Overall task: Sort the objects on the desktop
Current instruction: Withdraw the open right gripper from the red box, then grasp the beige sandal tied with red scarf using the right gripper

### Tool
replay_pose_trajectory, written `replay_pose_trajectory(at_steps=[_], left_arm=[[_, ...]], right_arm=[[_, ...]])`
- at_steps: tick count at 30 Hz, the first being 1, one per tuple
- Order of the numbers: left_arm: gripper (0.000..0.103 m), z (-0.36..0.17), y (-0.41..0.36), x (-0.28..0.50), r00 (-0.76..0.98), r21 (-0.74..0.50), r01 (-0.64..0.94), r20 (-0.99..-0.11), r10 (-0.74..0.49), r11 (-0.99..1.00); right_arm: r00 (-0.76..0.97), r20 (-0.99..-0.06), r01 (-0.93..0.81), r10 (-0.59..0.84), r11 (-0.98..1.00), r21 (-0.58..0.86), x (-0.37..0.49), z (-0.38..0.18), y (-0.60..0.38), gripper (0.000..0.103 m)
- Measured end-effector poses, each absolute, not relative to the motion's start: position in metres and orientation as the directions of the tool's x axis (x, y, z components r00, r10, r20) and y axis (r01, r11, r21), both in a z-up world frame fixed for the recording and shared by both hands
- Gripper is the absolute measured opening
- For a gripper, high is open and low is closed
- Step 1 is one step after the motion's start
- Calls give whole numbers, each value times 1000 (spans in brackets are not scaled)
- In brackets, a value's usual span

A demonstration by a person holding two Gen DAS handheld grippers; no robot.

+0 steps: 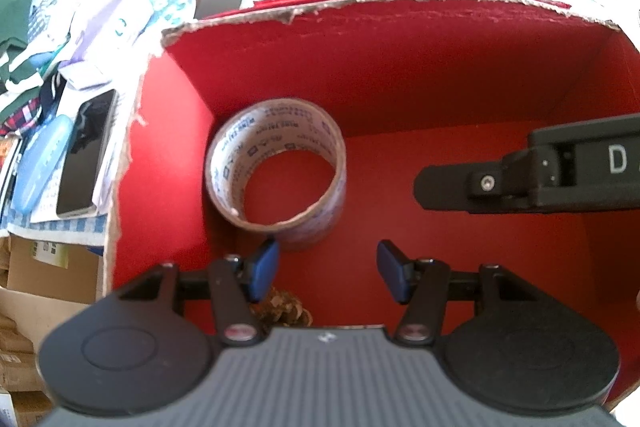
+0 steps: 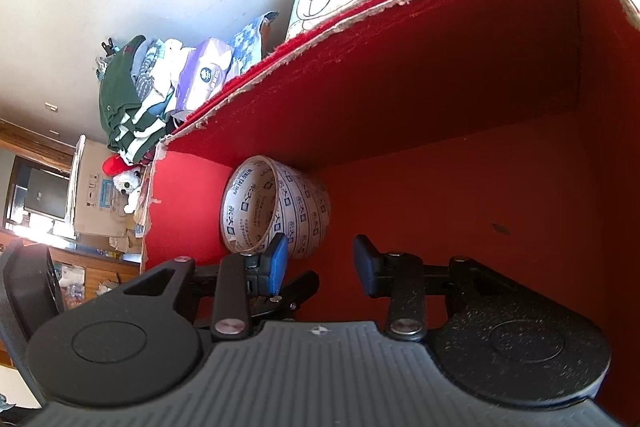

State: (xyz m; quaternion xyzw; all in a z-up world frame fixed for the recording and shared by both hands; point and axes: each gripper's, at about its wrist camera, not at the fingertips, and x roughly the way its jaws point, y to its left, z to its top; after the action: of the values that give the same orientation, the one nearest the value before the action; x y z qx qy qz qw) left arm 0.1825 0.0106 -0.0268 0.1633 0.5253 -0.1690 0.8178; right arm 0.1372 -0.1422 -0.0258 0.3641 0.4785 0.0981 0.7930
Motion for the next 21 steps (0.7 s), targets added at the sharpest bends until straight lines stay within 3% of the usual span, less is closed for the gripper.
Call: replay_pose_trajectory(at_steps=[7, 12, 15, 17, 21], left_arm=[[56, -26, 10, 182, 402, 88, 443, -909, -110, 892], [55, -17, 28, 179, 432, 68, 456, -889, -153, 888], [57, 6, 33, 166, 509, 76, 441, -842, -180, 894], [73, 27, 37, 150, 575, 90, 443, -792, -205, 892], [74, 47, 44, 118, 603, 92, 477, -758, -250, 874]], right_arm=[[552, -669, 165, 498, 721, 673, 135, -23, -142, 40], [650, -597, 87, 471, 734, 673, 122, -11, -142, 40], [723, -543, 49, 427, 752, 657, 101, 2, -147, 40], [753, -471, 7, 459, 710, 704, 82, 12, -158, 40], [779, -418, -73, 468, 729, 681, 40, 33, -169, 40]])
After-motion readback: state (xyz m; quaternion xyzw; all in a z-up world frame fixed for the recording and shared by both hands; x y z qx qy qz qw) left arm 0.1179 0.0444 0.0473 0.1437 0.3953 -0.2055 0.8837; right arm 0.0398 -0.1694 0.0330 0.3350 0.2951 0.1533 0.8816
